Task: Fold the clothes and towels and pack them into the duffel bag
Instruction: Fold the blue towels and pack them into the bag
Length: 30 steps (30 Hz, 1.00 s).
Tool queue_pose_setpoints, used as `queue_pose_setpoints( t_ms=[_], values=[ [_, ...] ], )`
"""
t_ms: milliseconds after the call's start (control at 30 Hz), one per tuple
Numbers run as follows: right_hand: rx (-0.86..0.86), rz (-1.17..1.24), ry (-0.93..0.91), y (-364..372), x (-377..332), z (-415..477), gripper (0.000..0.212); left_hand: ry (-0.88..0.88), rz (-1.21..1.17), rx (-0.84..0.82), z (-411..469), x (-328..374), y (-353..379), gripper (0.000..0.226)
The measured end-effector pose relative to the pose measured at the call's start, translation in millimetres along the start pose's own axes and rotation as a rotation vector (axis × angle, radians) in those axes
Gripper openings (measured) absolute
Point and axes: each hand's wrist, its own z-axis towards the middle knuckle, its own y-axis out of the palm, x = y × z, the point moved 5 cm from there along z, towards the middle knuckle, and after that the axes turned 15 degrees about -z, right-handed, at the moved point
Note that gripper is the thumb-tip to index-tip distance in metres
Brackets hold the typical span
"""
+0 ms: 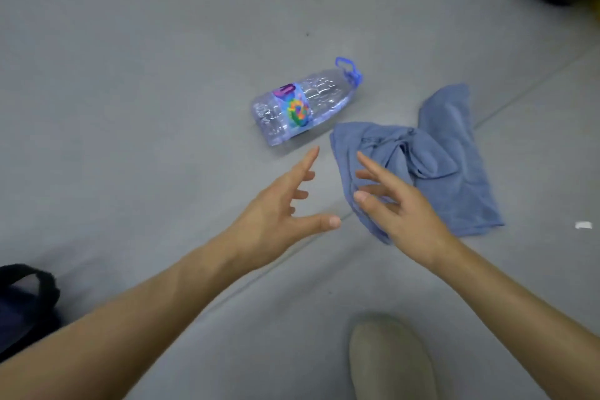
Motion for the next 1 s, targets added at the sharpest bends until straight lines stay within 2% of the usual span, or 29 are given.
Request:
queue_pose_setpoints(
  t_ms=[133, 300, 433, 633, 700, 800, 900, 1000],
  values=[
    [0.054, -0.08, 0.03, -20, 41, 1, 0.062, -0.023, -0.029, -0.024, 50, -12, 43, 0.096],
    [0.165, -0.302, 0.065, -43, 91, 6, 0.059, -0.017, 0.044, -0.035, 84, -31, 94, 0.075],
    [0.116, -0.496, 0.079, -27, 125, 19, 0.061, -0.092, 0.187, -0.05, 94, -57, 122, 0.07],
    [0.224, -0.653, 0.215, -29, 122, 53, 0.05, -0.157, 0.209, -0.014, 99, -61, 120, 0.063],
    [0.23, -0.645, 0.202, -33, 112, 63, 0.031, -0.157, 0.202, -0.008, 94, -57, 116, 0.062],
    [0.248, -0.454, 0.217, -39, 106, 68, 0.009, -0.133, 0.2, 0.027, 83, -43, 101, 0.065],
    [0.253, -0.267, 0.272, -37, 101, 66, 0.015, -0.109, 0.225, 0.075, 68, -26, 79, 0.064],
    [0.227, -0.313, 0.357, -31, 97, 72, 0.027, -0.129, 0.273, 0.117, 46, -13, 58, 0.055]
  ],
)
